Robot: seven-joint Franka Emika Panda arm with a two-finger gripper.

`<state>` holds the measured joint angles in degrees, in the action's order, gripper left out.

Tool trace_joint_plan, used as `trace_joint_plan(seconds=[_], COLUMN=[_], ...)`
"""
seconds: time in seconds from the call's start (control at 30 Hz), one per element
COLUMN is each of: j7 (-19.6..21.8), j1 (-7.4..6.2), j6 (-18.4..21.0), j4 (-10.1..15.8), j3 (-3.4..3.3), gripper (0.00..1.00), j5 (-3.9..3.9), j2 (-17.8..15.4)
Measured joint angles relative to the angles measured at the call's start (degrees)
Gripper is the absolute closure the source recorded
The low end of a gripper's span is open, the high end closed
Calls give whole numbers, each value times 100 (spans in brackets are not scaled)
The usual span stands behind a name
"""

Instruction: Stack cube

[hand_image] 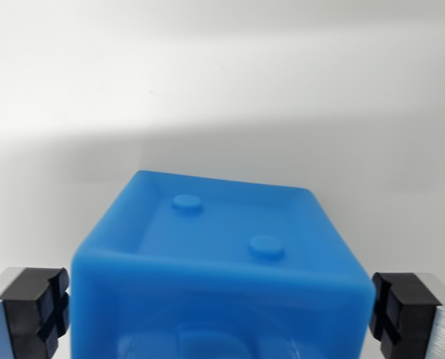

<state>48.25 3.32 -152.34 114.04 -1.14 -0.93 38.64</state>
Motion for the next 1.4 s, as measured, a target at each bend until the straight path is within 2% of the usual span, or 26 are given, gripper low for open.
trace_joint_plan(seconds=[0.1, 0.13, 1.4], j7=[0, 0, 0], j1=[3, 4, 9], j6=[-22, -26, -29], j4=[-7, -8, -12], j3=[2, 3, 6], gripper=[0, 100, 100], j5=[0, 0, 0], j2=[29, 33, 29])
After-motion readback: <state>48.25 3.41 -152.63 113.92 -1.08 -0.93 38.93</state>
